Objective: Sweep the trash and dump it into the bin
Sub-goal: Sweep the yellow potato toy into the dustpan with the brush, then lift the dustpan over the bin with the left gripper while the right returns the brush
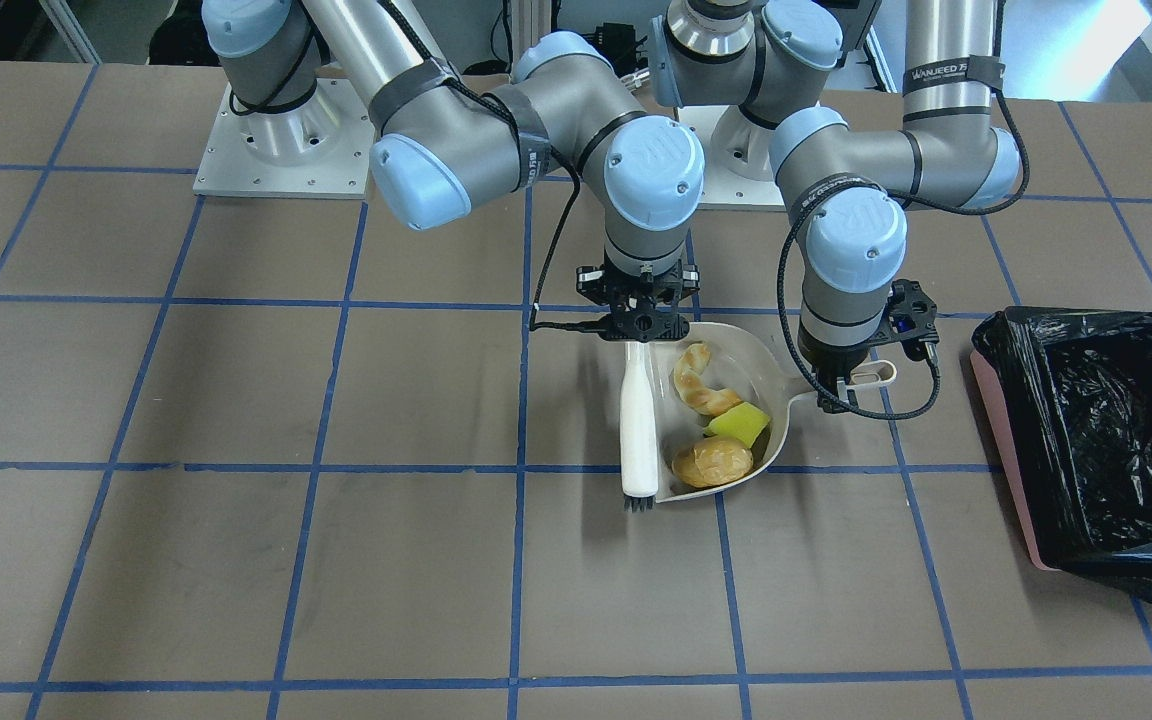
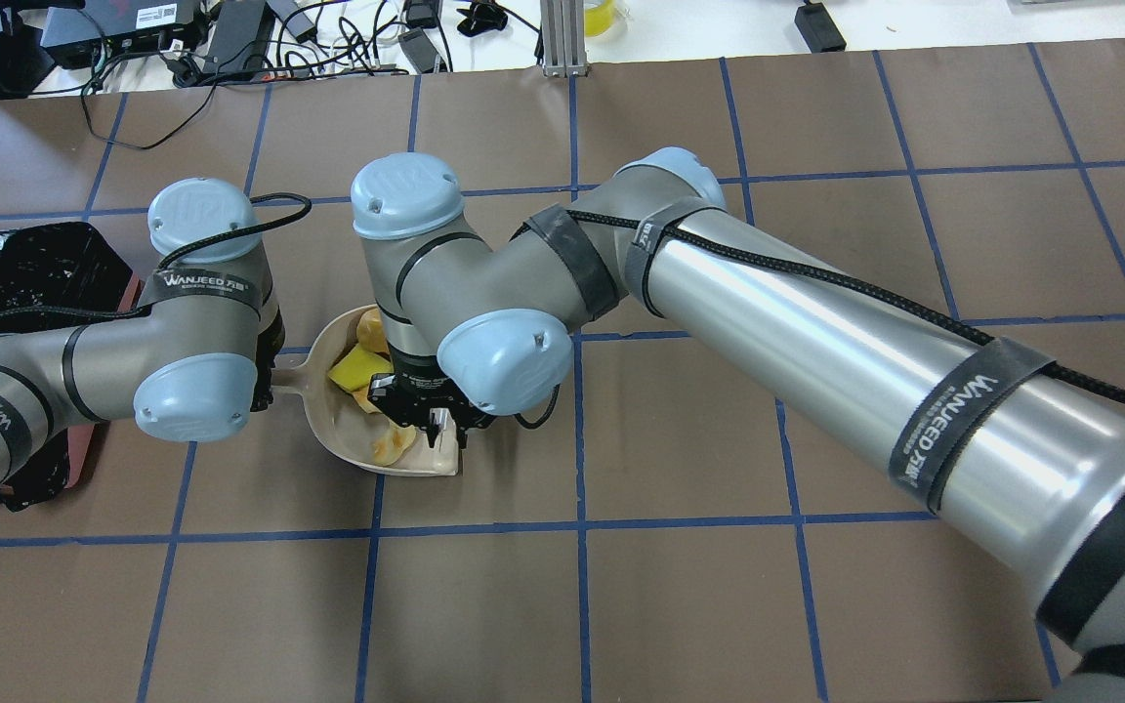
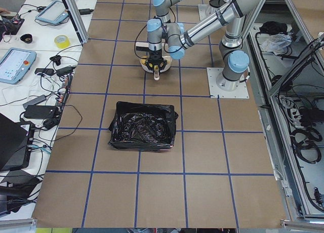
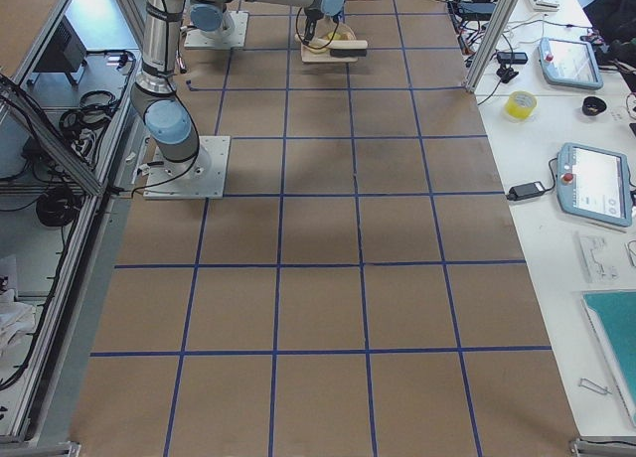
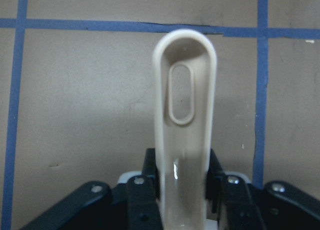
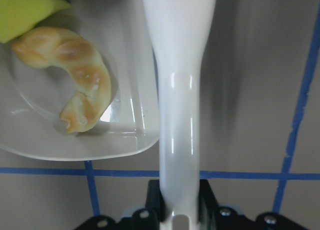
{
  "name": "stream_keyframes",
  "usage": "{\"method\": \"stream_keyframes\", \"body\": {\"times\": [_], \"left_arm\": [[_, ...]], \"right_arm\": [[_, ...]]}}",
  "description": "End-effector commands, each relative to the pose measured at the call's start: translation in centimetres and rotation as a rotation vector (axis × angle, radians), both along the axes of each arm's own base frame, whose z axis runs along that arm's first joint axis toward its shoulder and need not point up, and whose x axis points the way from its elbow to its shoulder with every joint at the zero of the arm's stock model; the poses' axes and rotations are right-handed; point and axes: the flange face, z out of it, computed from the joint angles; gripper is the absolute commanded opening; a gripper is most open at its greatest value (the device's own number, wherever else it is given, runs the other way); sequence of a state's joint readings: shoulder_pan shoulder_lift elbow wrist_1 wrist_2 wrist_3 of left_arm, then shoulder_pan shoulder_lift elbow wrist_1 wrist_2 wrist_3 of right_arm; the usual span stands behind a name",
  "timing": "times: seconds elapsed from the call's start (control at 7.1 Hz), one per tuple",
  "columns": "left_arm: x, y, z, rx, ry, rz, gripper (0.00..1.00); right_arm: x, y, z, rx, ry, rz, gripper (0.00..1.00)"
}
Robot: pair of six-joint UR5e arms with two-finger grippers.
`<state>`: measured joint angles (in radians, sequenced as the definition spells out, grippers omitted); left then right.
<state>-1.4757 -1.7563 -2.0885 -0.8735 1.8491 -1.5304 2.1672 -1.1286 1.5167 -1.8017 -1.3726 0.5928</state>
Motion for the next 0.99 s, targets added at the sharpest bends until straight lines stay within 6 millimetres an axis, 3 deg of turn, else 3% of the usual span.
{"method": "stream_keyframes", "body": {"times": [0.0, 0.14, 0.28, 0.42, 0.7, 0.84], "left_arm": [[-0.2, -0.7, 0.8, -0.023, 0.032, 0.006, 0.0], [0.1, -2.2, 2.6, -0.052, 0.055, 0.013, 0.0], [-0.3, -3.1, 4.1, -0.043, 0.13, 0.016, 0.0], [0.3, -4.8, 7.2, -0.075, 0.124, 0.02, 0.0], [5.3, -8.4, 12.7, -0.093, 0.193, 0.094, 0.0], [8.3, -8.7, 14.4, -0.124, 0.223, 0.144, 0.0]], "right_arm": [[-6.2, -2.8, 5.1, -0.021, 0.018, -0.006, 0.09], [-11.6, -4.7, 9.7, -0.046, 0.01, -0.089, 0.09], [-17.3, -6.0, 11.6, -0.028, 0.079, -0.11, 0.08], [-22.2, -7.9, 11.7, -0.021, 0.152, -0.072, 0.08], [-34.1, -12.5, 10.3, 0.015, 0.149, -0.051, 0.05], [-39.0, -14.3, 8.8, 0.028, 0.18, 0.035, 0.03]]}}
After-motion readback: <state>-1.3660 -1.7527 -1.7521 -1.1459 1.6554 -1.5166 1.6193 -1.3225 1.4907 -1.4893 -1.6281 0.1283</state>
